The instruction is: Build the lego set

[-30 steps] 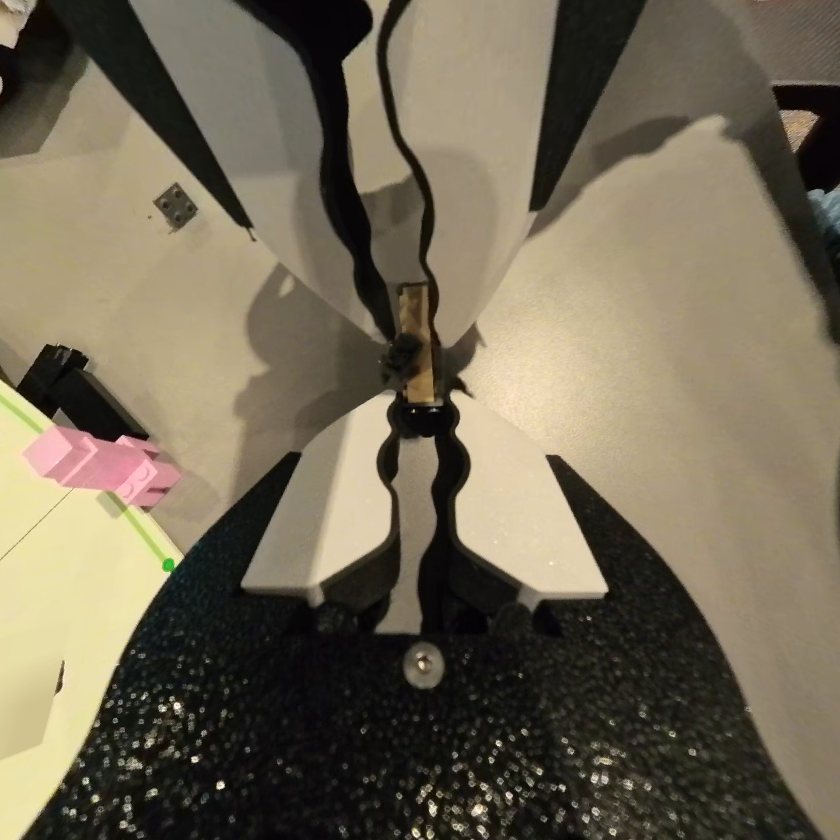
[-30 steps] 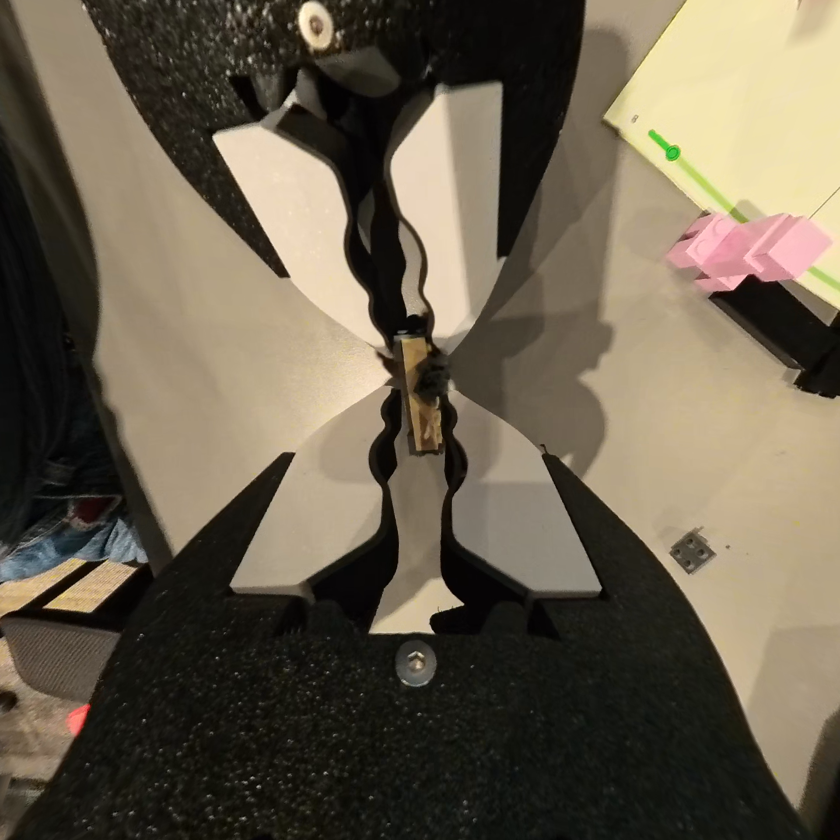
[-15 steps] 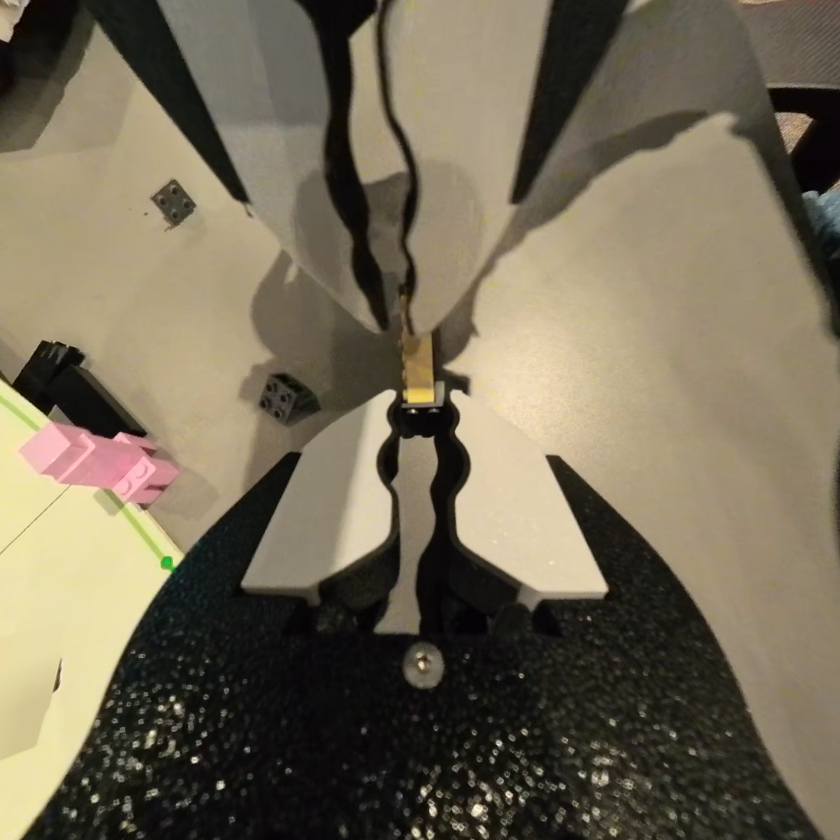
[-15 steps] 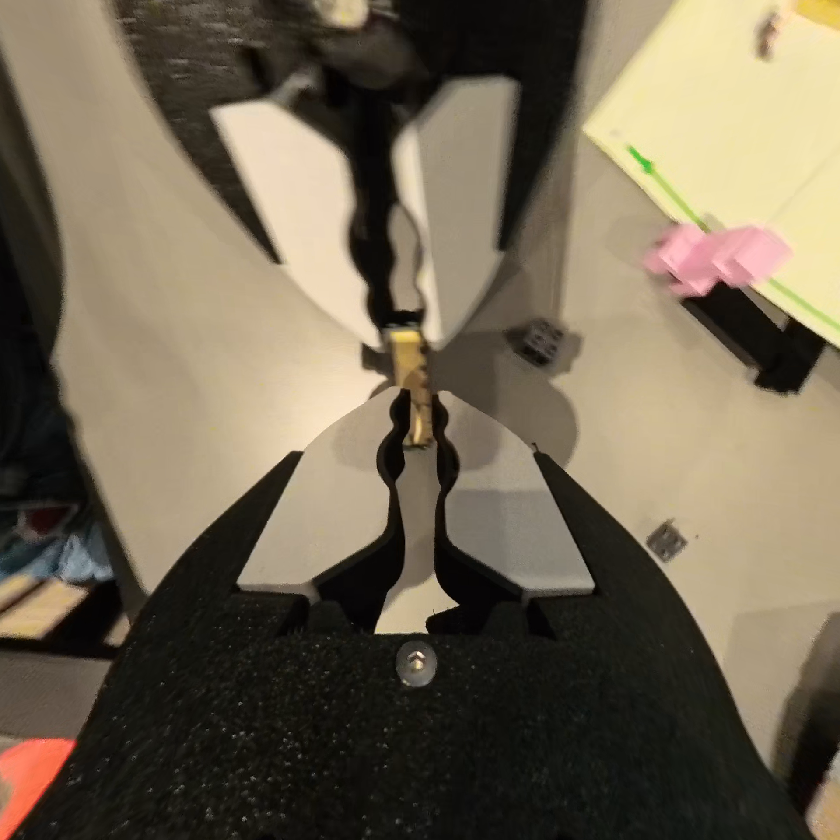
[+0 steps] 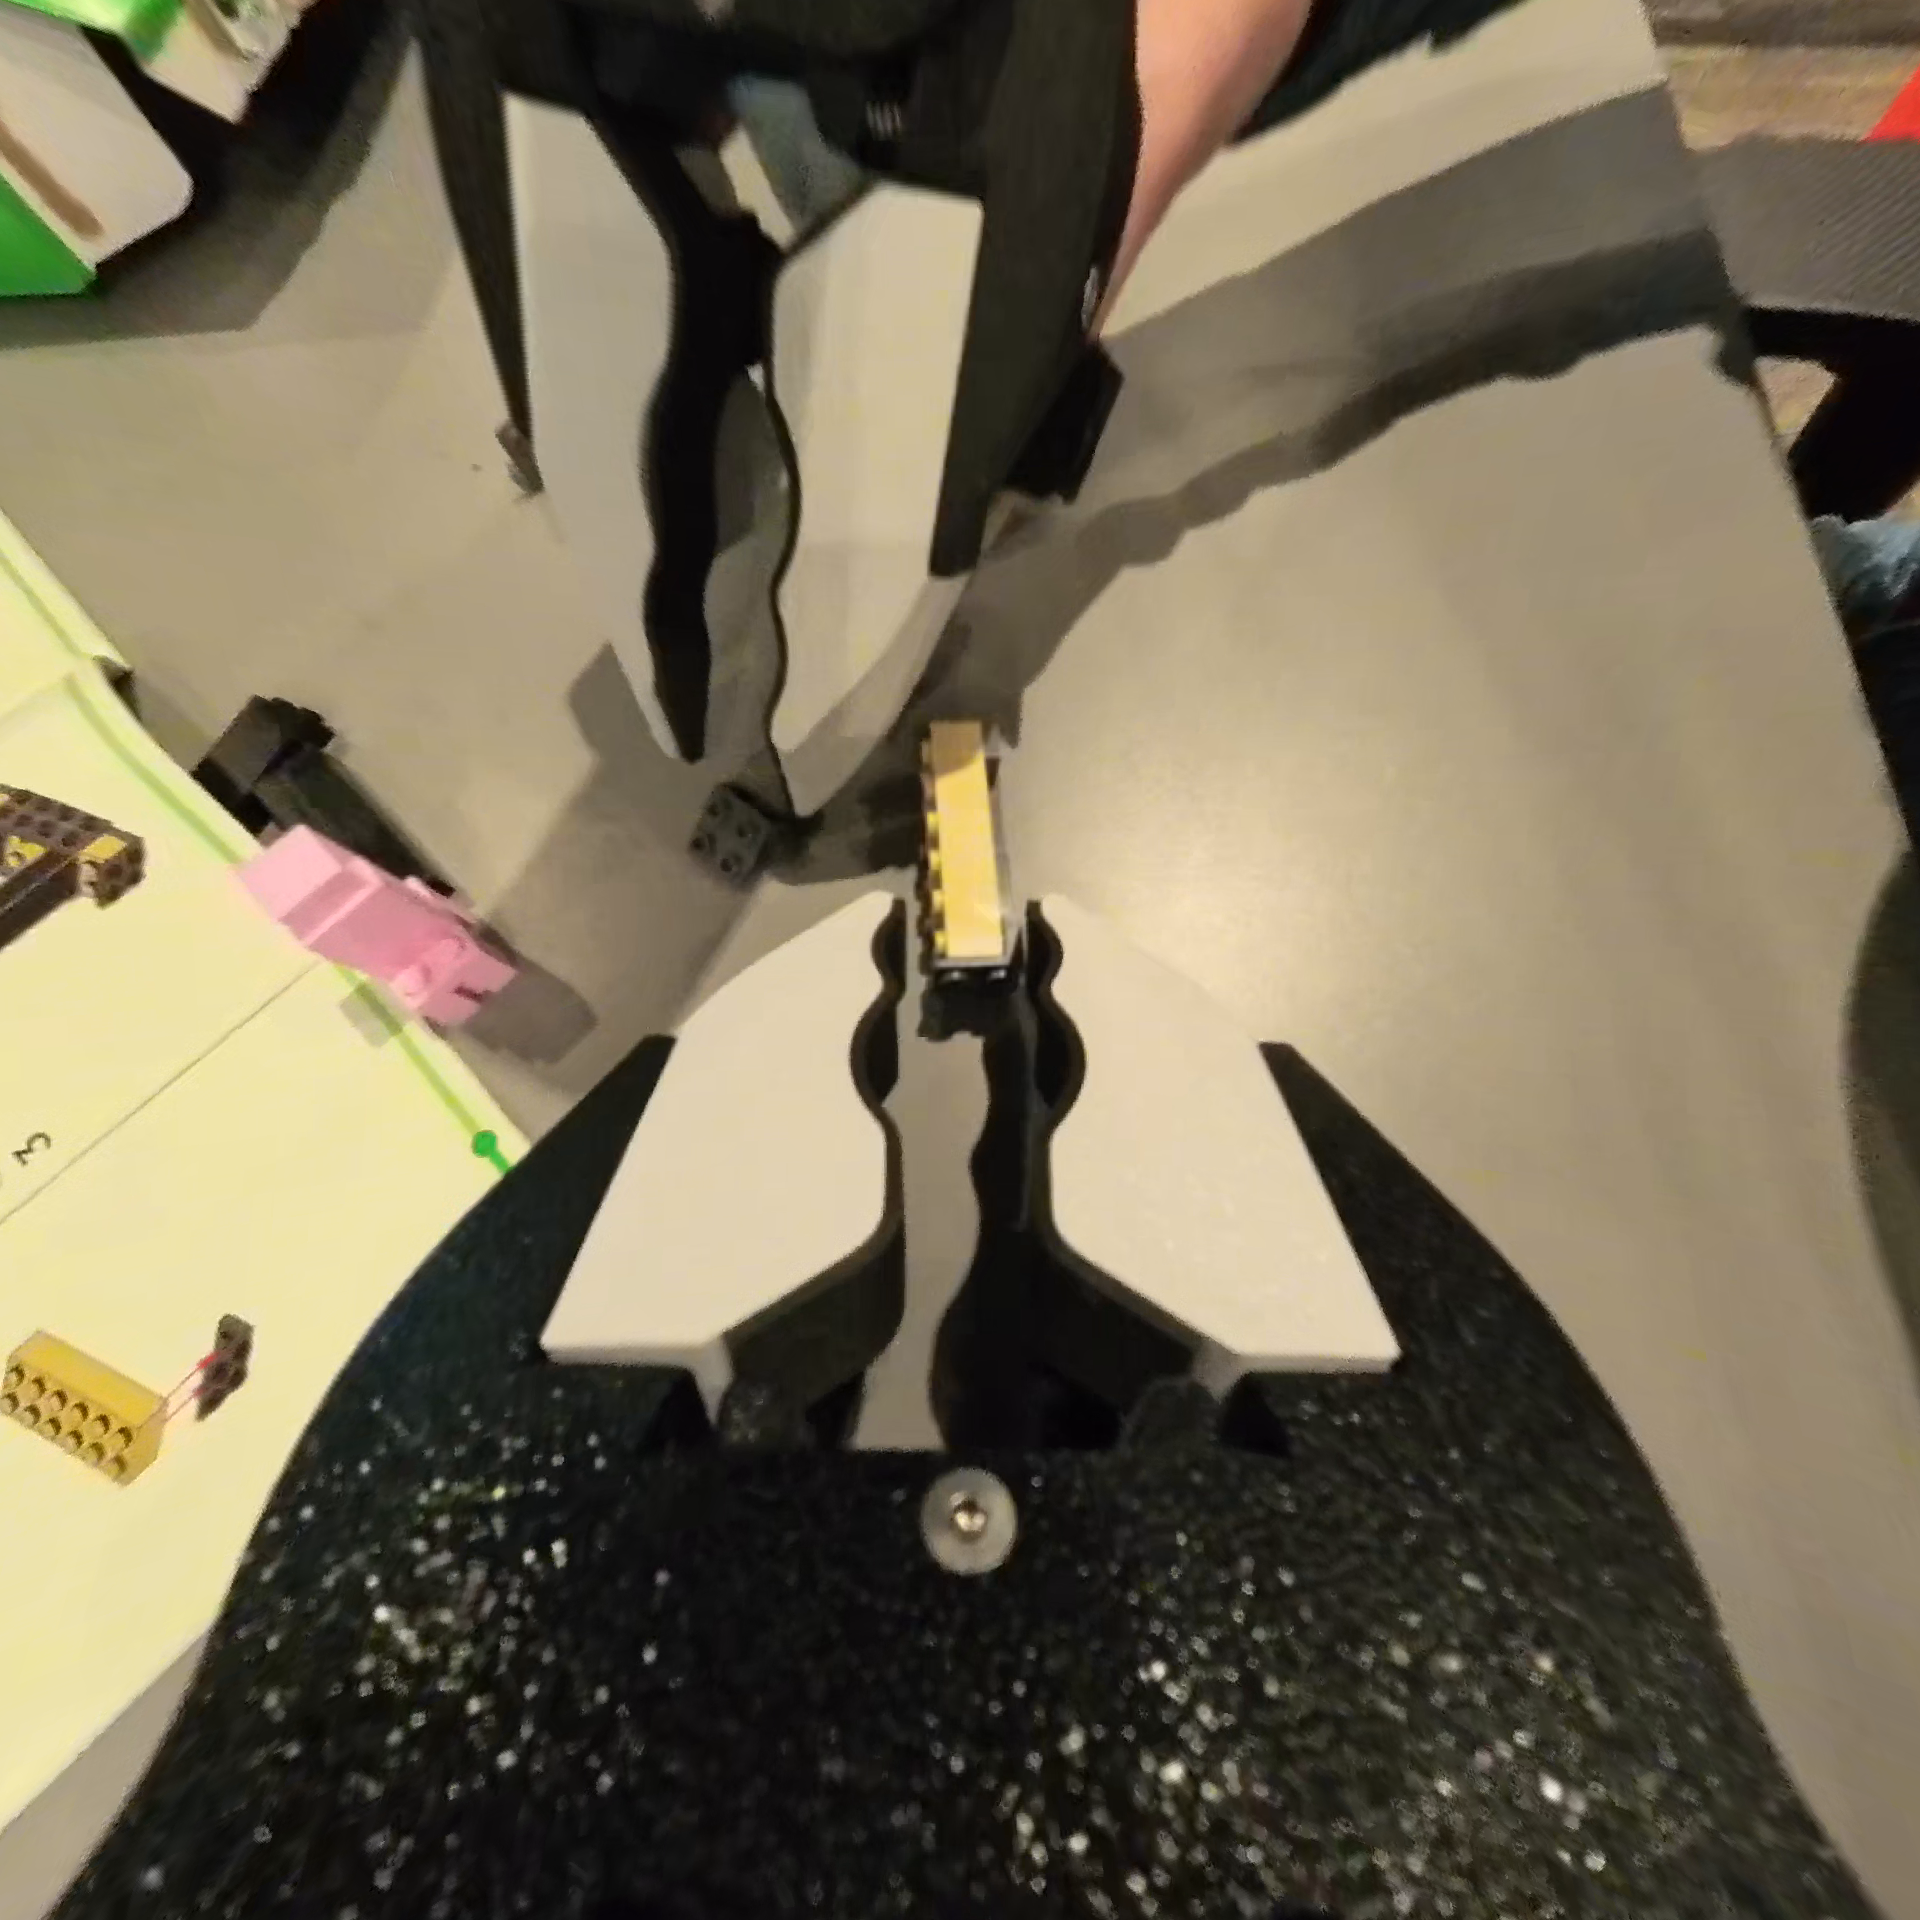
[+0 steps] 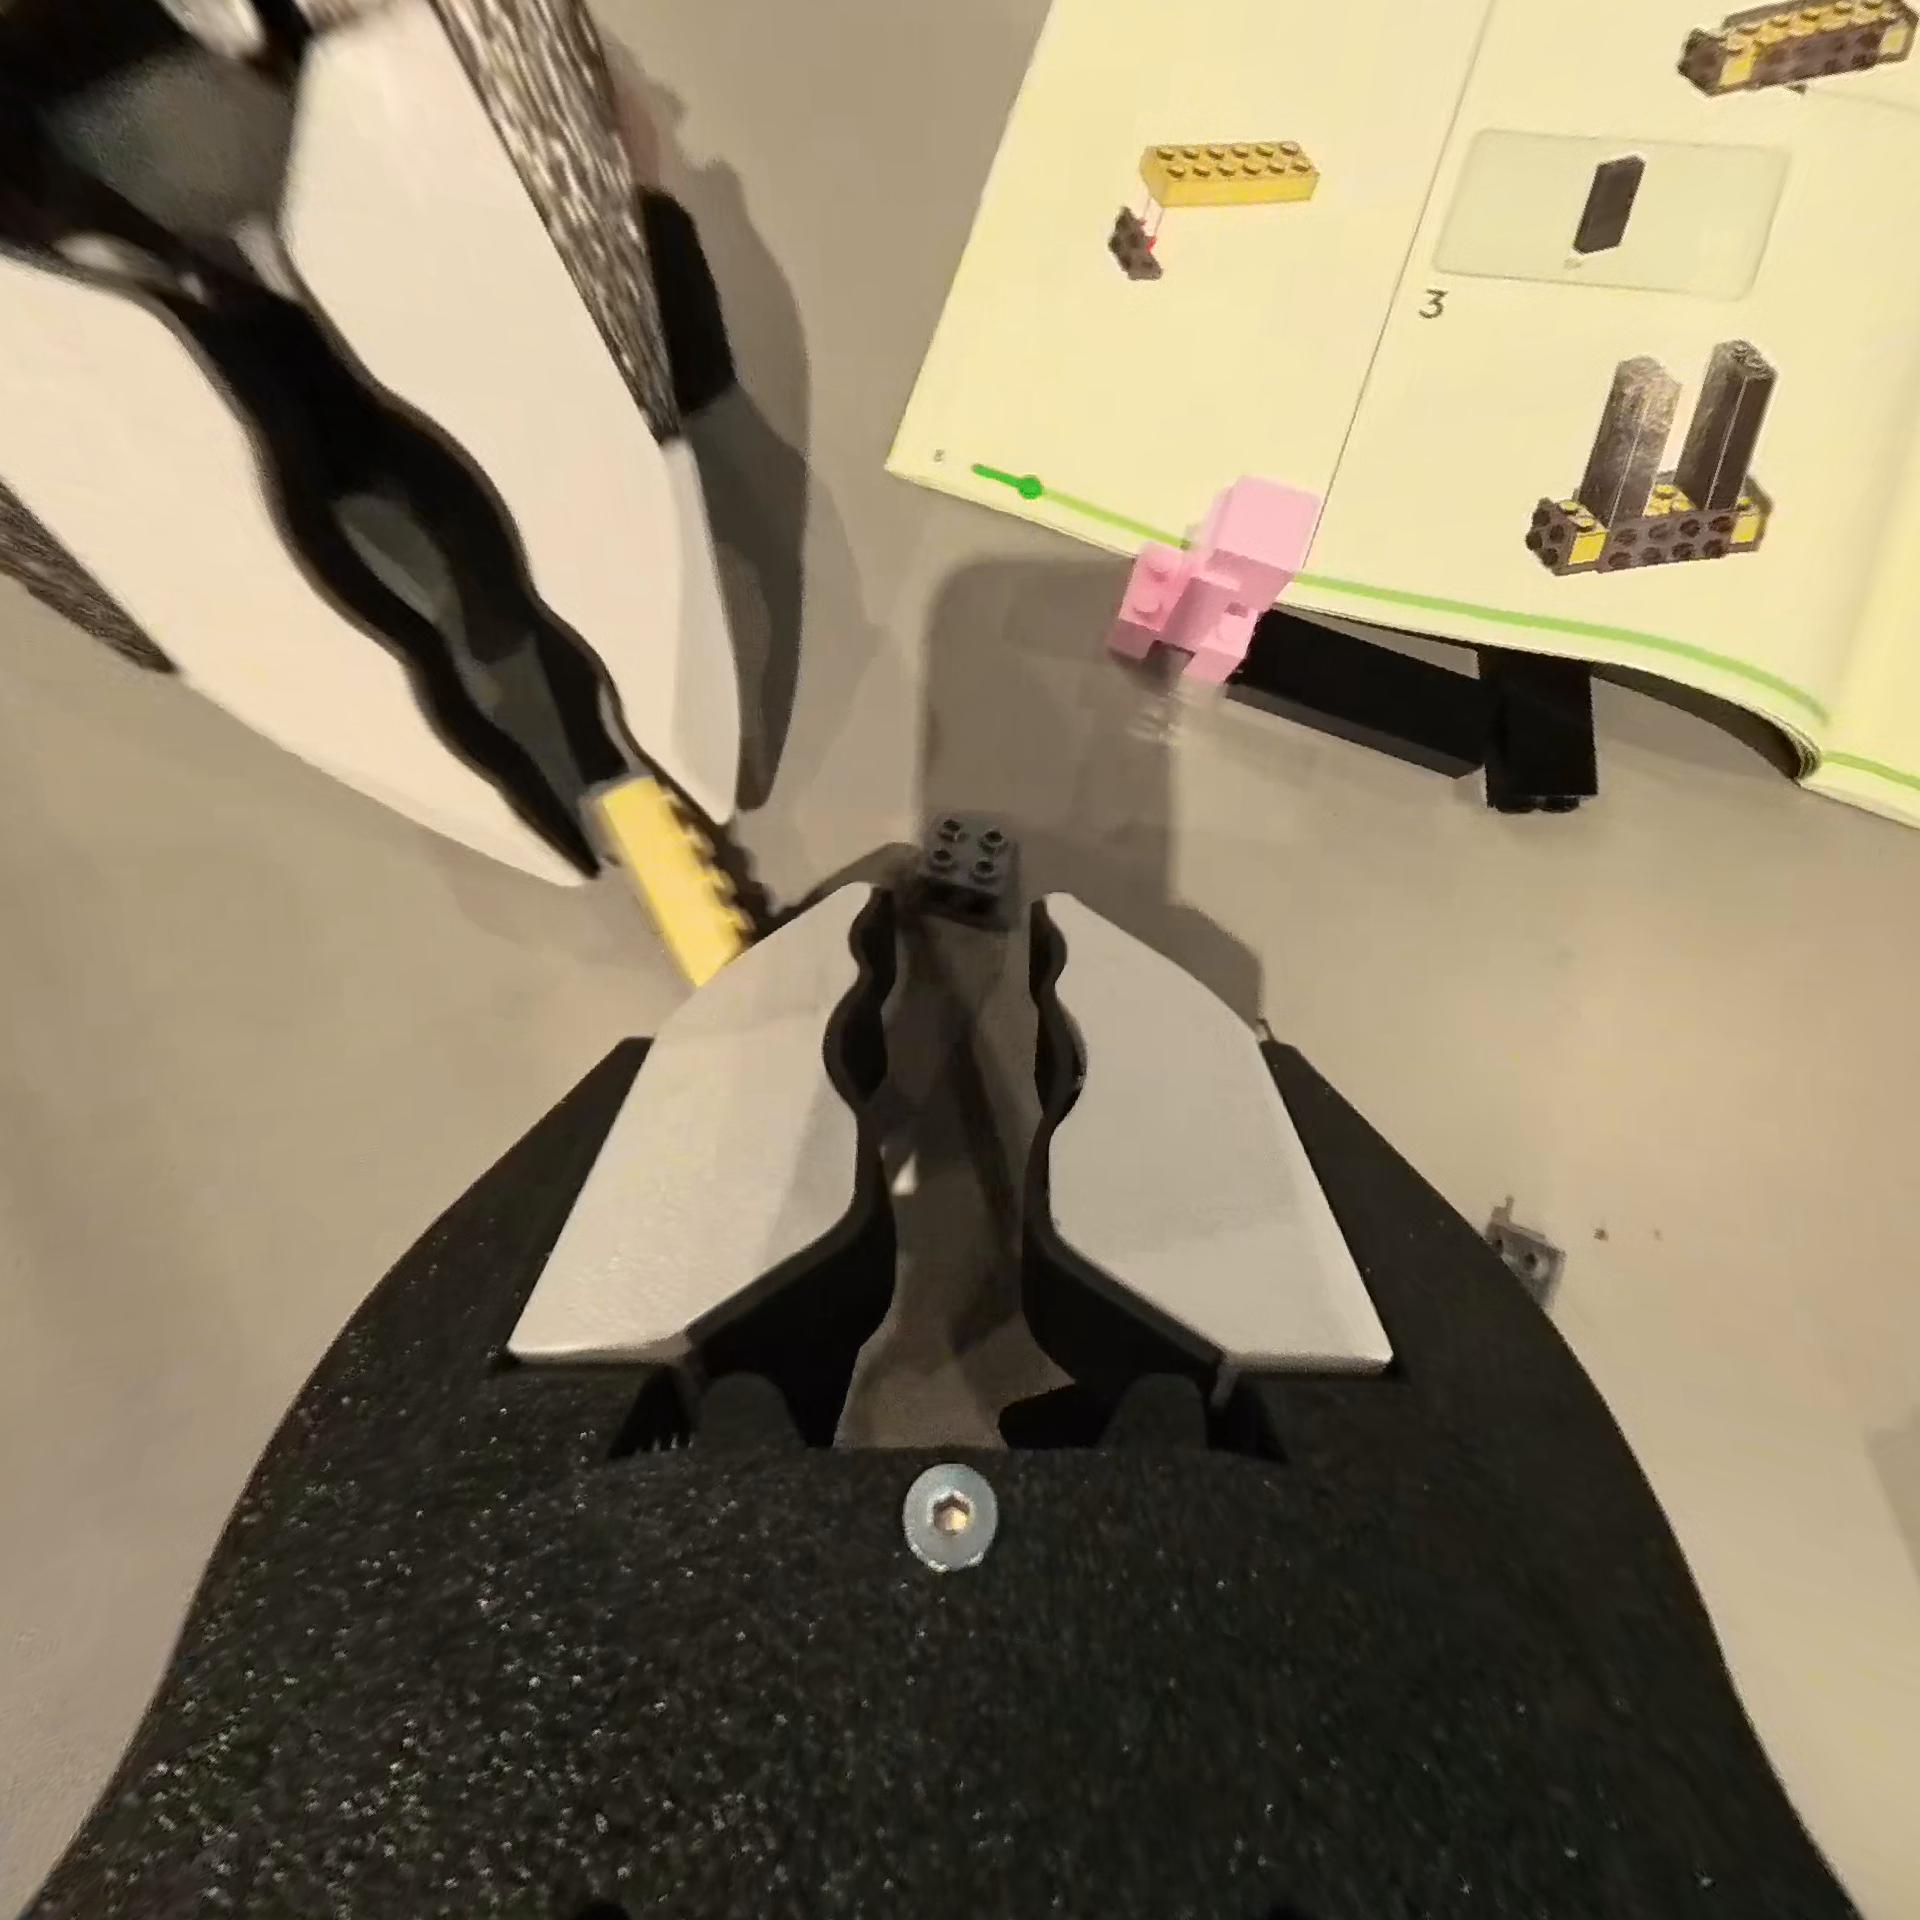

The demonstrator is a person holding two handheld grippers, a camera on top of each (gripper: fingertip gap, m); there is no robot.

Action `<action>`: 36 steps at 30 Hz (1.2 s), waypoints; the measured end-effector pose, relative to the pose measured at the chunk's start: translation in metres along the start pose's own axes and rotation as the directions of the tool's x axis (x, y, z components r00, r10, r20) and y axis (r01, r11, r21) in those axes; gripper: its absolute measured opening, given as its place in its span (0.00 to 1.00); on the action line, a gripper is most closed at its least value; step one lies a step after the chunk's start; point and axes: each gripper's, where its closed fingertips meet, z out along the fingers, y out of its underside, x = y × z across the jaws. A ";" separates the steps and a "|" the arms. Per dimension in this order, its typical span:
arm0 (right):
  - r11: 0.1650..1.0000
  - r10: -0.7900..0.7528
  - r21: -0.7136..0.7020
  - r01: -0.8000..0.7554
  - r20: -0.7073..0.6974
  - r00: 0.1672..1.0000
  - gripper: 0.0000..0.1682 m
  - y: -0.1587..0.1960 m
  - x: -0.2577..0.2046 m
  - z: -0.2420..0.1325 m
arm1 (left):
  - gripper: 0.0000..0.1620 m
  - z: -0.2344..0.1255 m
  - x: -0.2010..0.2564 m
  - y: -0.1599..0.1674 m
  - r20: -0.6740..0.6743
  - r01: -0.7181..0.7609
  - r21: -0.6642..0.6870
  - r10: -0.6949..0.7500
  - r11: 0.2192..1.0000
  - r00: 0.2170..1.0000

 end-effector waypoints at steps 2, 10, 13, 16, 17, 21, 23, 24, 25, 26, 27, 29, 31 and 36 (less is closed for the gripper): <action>1.000 0.018 0.011 -0.018 0.004 1.000 0.14 0.000 0.000 0.003 | 0.14 -0.004 -0.003 -0.002 0.002 0.008 0.017 -0.008 1.000 1.000; 0.996 0.084 0.032 -0.084 -0.007 0.996 0.10 0.000 0.002 0.006 | 0.21 0.000 -0.011 0.011 0.049 -0.010 -0.043 0.012 0.999 0.999; 0.987 0.122 0.106 -0.118 -0.028 0.992 0.09 -0.006 -0.002 -0.008 | 0.23 0.003 -0.010 0.013 0.045 -0.013 -0.051 0.015 0.999 0.999; 0.969 0.178 0.185 -0.166 -0.050 0.983 0.09 -0.013 -0.012 -0.022 | 0.20 0.004 -0.008 0.013 0.037 0.012 -0.060 -0.009 0.998 0.999; 0.958 0.202 0.219 -0.185 -0.056 0.978 0.09 -0.016 -0.018 -0.027 | 0.19 0.004 -0.006 0.013 0.037 0.022 -0.066 -0.020 0.998 0.999; 0.903 0.325 0.314 -0.292 -0.057 0.944 0.09 -0.019 -0.042 -0.034 | 0.11 0.009 0.001 0.009 0.073 0.039 -0.080 -0.033 0.996 0.997; 0.868 0.392 0.351 -0.352 -0.047 0.919 0.09 -0.018 -0.051 -0.033 | 0.11 0.012 0.009 0.007 0.074 0.045 -0.072 -0.040 0.996 0.996; 0.845 0.427 0.373 -0.383 -0.039 0.903 0.09 -0.017 -0.054 -0.033 | 0.11 0.013 0.013 0.005 0.070 0.053 -0.066 -0.048 0.996 0.996; 0.822 0.461 0.395 -0.411 -0.035 0.887 0.09 -0.015 -0.056 -0.033 | 0.11 0.013 0.014 0.005 0.079 0.061 -0.063 -0.056 0.996 0.995; 0.797 0.491 0.420 -0.434 -0.032 0.871 0.09 -0.014 -0.057 -0.034 | 0.13 0.013 0.012 0.005 0.100 0.061 -0.062 -0.055 0.996 0.993; 0.776 0.515 0.442 -0.451 -0.030 0.857 0.09 -0.012 -0.058 -0.034 | 0.15 0.013 0.010 0.005 0.126 0.057 -0.061 -0.049 0.997 0.991; 0.751 0.547 0.458 -0.476 -0.026 0.837 0.09 -0.008 -0.059 -0.034 | 0.18 0.012 0.007 0.004 0.162 0.042 -0.058 -0.032 0.997 0.986; 0.736 0.578 0.466 -0.490 -0.056 0.814 0.09 -0.004 -0.057 -0.034 | 0.24 0.011 0.007 0.003 0.178 0.021 -0.055 -0.011 0.998 0.984; 0.730 0.603 0.474 -0.492 -0.107 0.790 0.09 -0.004 -0.059 -0.032 | 0.21 0.005 0.009 0.009 0.108 0.020 -0.067 -0.012 0.998 0.994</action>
